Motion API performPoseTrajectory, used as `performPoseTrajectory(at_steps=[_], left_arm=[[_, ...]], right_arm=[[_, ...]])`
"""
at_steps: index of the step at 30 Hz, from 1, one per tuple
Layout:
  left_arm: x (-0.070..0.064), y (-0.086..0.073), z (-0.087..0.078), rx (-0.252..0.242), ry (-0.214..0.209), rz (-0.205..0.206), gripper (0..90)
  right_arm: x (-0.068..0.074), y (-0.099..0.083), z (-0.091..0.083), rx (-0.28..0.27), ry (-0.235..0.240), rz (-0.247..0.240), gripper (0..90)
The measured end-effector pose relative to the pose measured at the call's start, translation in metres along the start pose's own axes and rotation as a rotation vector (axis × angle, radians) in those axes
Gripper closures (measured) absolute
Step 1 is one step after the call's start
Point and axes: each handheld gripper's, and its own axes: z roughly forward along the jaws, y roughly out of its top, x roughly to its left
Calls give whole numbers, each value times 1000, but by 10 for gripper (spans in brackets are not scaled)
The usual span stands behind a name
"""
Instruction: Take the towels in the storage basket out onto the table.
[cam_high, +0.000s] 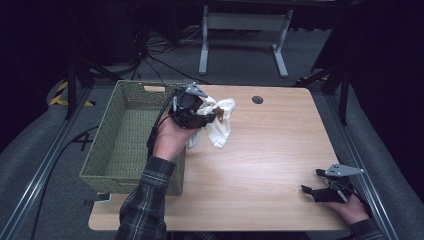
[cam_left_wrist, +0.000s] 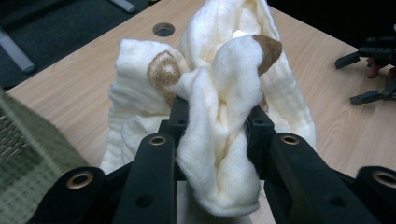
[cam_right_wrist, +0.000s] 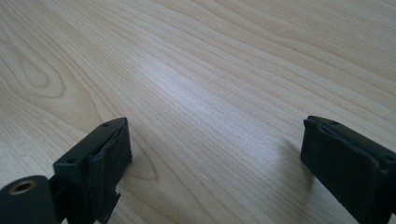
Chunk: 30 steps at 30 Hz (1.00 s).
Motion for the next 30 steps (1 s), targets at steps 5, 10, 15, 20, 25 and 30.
performPoseTrajectory(at_steps=[5, 10, 15, 20, 25, 30], left_arm=[[-12, 8, 19, 10, -27, 23, 716], [-26, 15, 39, 27, -56, 50, 716], [-44, 21, 67, 27, -99, 70, 716], [-54, 23, 87, 54, -117, 88, 716], [-65, 24, 112, 82, -135, 105, 715], [-76, 22, 136, 105, -154, 119, 714]], right_arm=[[0, 0, 0, 1, 1, 1, 91], [0, 0, 0, 0, 0, 0, 91], [0, 0, 0, 0, 0, 0, 91], [0, 0, 0, 0, 1, 0, 91], [0, 0, 0, 0, 2, 0, 91], [0, 0, 0, 2, 2, 0, 90]])
